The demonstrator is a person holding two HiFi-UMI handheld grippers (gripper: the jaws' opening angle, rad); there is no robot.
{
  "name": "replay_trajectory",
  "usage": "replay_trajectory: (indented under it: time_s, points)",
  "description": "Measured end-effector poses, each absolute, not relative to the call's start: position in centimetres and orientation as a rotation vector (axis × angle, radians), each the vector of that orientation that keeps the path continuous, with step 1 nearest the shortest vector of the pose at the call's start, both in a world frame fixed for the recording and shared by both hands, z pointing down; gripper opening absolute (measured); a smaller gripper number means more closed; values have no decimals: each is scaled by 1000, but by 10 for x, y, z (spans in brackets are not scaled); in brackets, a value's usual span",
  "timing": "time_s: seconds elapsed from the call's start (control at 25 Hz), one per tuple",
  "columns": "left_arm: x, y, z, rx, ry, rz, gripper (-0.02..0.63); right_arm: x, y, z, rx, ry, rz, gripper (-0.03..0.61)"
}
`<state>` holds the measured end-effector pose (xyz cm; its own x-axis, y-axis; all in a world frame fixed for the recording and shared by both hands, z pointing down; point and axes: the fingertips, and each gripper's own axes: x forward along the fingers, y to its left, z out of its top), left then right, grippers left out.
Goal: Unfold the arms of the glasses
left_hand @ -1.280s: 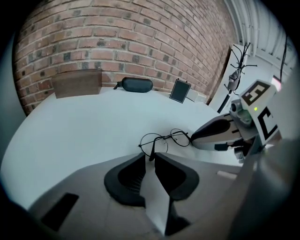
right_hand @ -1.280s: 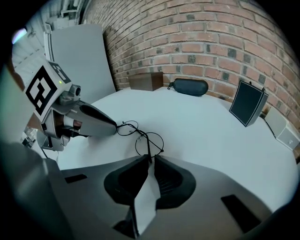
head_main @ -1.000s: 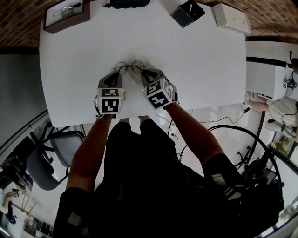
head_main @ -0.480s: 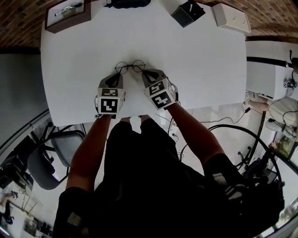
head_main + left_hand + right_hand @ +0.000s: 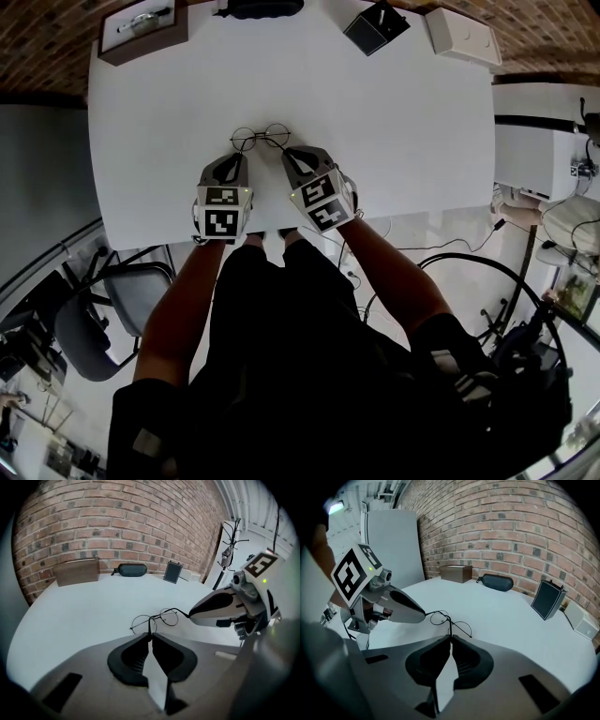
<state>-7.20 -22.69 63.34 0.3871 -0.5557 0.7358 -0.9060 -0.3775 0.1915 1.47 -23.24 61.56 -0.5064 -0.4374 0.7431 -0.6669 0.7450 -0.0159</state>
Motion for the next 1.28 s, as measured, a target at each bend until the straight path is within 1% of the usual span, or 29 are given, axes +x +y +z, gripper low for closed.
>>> replay_trajectory:
  time_s: [0.4, 0.68, 0.8, 0.96, 1.12, 1.2, 1.28]
  points:
    - [-53, -201, 624, 2082, -1190, 695, 32, 1, -205, 598, 760, -2257, 289, 20]
    - [-35, -179, 638, 2071, -1056, 706, 32, -4, -184, 618, 687, -2234, 318, 20]
    - [-32, -173, 647, 2062, -1034, 739, 32, -4, -183, 626, 677, -2231, 326, 20]
    - [-30, -172, 650, 2062, -1046, 711, 33, -4, -184, 633, 660, -2225, 327, 21]
    - [-19, -164, 652, 2073, -963, 723, 34, -2, -185, 639, 652, -2210, 319, 21]
    - [-18, -162, 652, 2078, -956, 727, 41, -2, -184, 642, 646, -2203, 327, 21]
    - [-19, -161, 648, 2080, -962, 693, 80, -4, -180, 642, 626, -2207, 333, 23]
